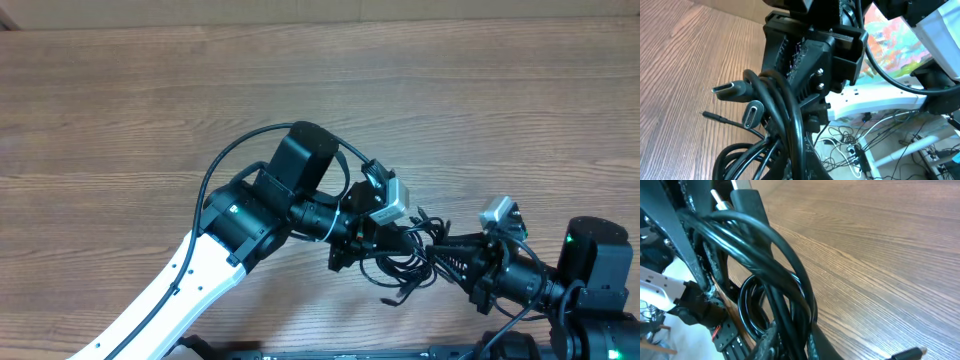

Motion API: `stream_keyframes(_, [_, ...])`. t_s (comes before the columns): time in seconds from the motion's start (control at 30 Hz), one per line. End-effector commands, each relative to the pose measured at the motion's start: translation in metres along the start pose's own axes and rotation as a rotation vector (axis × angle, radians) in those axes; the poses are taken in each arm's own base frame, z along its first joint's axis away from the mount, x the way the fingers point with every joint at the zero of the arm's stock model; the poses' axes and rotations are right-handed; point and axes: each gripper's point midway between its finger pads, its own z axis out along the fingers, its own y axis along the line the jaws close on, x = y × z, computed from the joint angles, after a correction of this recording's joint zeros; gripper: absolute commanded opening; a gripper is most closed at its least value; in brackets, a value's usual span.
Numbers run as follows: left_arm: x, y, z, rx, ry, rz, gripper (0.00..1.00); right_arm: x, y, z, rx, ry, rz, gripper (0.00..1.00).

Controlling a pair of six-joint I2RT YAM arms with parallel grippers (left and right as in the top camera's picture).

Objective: Untangle cables

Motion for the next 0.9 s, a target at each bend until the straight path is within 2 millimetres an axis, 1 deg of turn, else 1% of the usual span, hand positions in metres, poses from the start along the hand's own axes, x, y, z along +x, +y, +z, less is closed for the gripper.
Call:
stream_keyframes(0.0, [-0.017,-0.008,-0.004,0.022,-0.039,0.047,0.04,-0.005,0.005,-0.003,-0.007,-0.012,-0.019,0.04])
stream_keyframes(0.07, [-0.022,-0.005,-0.005,0.013,-0.055,0.027,0.04,-0.004,0.005,-0.003,-0.008,-0.008,-0.013,0.04])
stream_keyframes(0.17, [-0.031,0.004,-0.012,-0.017,-0.089,-0.027,0.04,-0.002,0.006,-0.003,-0.01,0.0,-0.003,0.04])
stream_keyframes(0.23, [-0.034,0.017,-0.019,-0.066,-0.111,-0.087,0.04,-0.003,0.006,-0.003,-0.01,-0.003,-0.027,0.04])
stream_keyframes(0.27, [-0.035,0.042,-0.032,-0.176,-0.14,-0.241,0.04,-0.002,0.006,-0.003,-0.011,0.0,-0.022,0.04])
stream_keyframes(0.33, [-0.032,0.073,-0.054,-0.309,-0.198,-0.447,0.04,-0.001,0.006,-0.003,-0.012,0.003,-0.018,0.04])
stream_keyframes(0.43, [-0.028,0.087,-0.065,-0.368,-0.227,-0.557,0.04,-0.003,0.005,-0.003,-0.01,-0.004,-0.028,0.04])
stream_keyframes(0.47, [-0.026,0.087,-0.065,-0.368,-0.223,-0.562,0.04,-0.003,0.005,-0.003,-0.009,-0.004,-0.029,0.04])
stream_keyframes(0.5, [-0.025,0.086,-0.065,-0.367,-0.218,-0.569,0.04,-0.002,0.006,-0.003,-0.01,-0.002,-0.026,0.11])
stream_keyframes(0.53, [-0.022,0.086,-0.064,-0.368,-0.208,-0.574,0.04,-0.002,0.006,-0.003,-0.009,-0.001,-0.025,0.59])
stream_keyframes(0.57, [-0.02,0.085,-0.063,-0.366,-0.197,-0.552,0.04,-0.002,0.006,-0.003,-0.01,-0.001,-0.024,0.83])
stream_keyframes(0.6, [-0.02,0.083,-0.062,-0.357,-0.189,-0.536,0.04,-0.002,0.006,-0.003,-0.01,0.0,-0.023,0.97])
stream_keyframes(0.63, [-0.019,0.081,-0.062,-0.346,-0.181,-0.521,0.04,-0.002,0.006,-0.003,-0.01,0.0,-0.023,1.0])
stream_keyframes(0.87, [-0.024,0.051,-0.053,-0.176,-0.147,-0.329,0.04,-0.004,0.005,-0.003,-0.008,-0.006,-0.029,1.0])
